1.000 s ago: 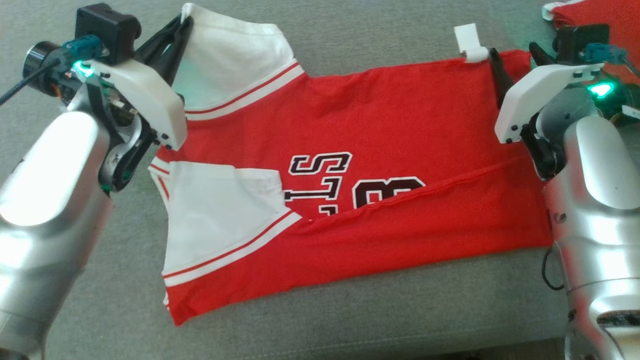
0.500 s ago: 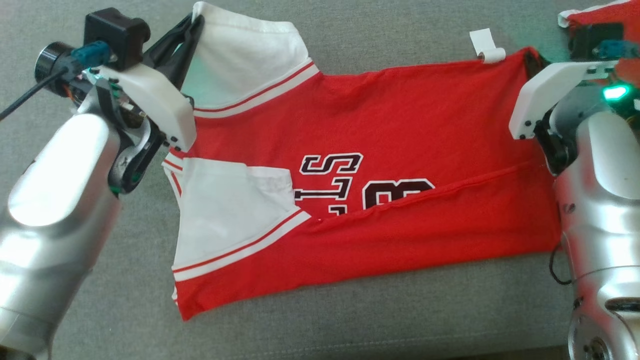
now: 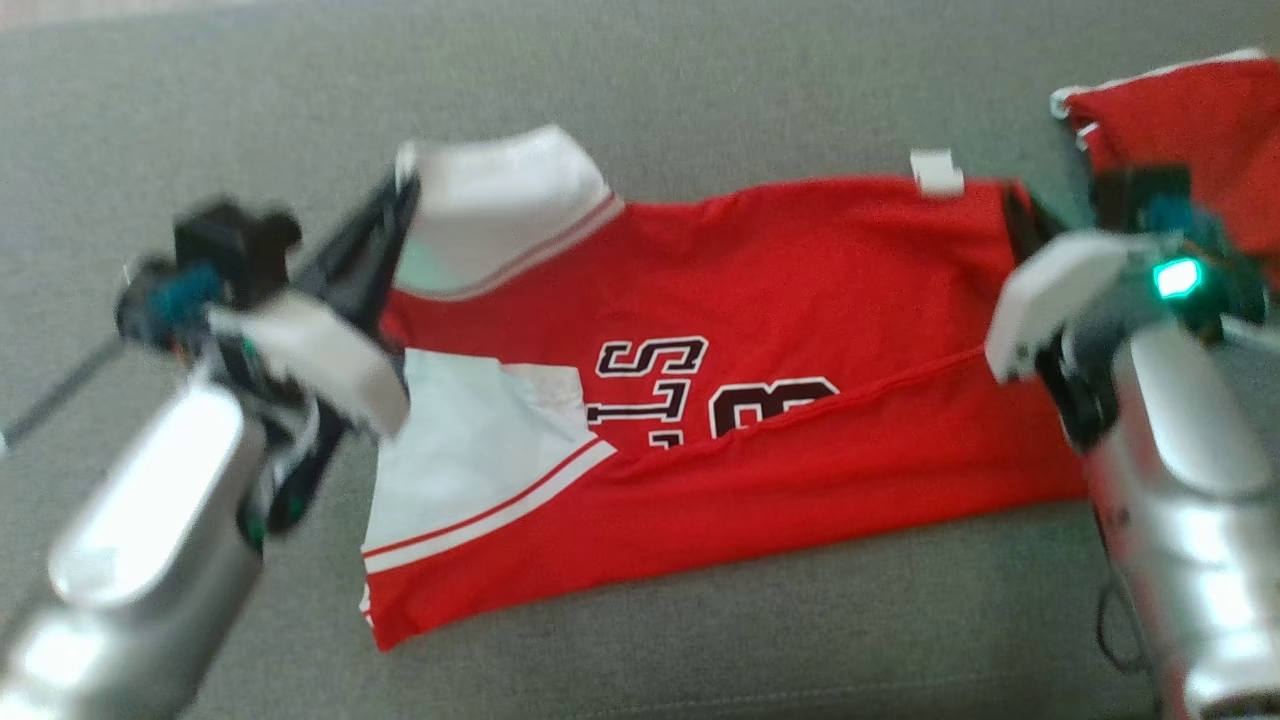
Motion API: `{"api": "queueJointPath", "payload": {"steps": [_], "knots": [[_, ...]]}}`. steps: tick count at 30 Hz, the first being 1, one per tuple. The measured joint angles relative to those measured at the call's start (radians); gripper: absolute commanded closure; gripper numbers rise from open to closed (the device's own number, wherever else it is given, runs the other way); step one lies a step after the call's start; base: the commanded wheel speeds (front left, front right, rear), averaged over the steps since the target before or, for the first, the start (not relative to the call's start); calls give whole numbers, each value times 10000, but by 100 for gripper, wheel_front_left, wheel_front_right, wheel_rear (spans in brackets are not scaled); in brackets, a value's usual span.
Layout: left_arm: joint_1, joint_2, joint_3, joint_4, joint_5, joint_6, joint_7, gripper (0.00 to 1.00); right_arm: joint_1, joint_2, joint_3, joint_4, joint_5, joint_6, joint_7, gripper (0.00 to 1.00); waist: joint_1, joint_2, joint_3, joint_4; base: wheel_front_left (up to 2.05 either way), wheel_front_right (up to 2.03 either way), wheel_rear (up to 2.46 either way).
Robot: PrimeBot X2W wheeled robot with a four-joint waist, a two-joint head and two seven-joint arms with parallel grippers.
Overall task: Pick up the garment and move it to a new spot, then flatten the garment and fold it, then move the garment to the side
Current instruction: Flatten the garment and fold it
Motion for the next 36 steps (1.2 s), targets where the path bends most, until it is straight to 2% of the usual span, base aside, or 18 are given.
{"api": "queueJointPath", "payload": {"steps": [8,18,19,20,21,22,28,36], "knots": [[2536,288,-52,-1137,-431,744,-309,100,1829,-407,138,-876,941,0,-107,100,-2,0,-1014,141,0,0,0],[4414,-56,-441,-1195,-652,1191,-930,100,3138,-562,-345,-1574,1095,0,-38,100,-3,0,-1774,392,0,0,0],[4499,-121,-454,-1066,-652,1200,-1014,100,3198,-556,-389,-1624,1091,0,8,80,-2,0,-1790,407,0,0,0],[4562,-196,-456,-932,-652,1258,-1124,79,3262,-546,-435,-1695,1081,0,8,33,-1,0,-1798,415,0,0,0],[4589,-278,-476,-765,-652,1287,-1243,46,3304,-541,-447,-1728,1028,0,8,0,0,0,-1804,420,0,0,0],[4590,-343,-491,-625,-650,1292,-1371,0,3332,-522,-476,-1764,966,0,2,0,0,0,-1811,421,0,0,0],[5085,-786,-451,-247,-738,1542,-2268,0,4192,-228,-1223,-2305,961,0,-194,0,0,0,-1836,410,0,0,0],[5801,-815,339,-909,-842,2370,-3258,0,5013,111,-2278,-3095,903,0,-238,0,0,0,-2104,452,0,0,0]]}}
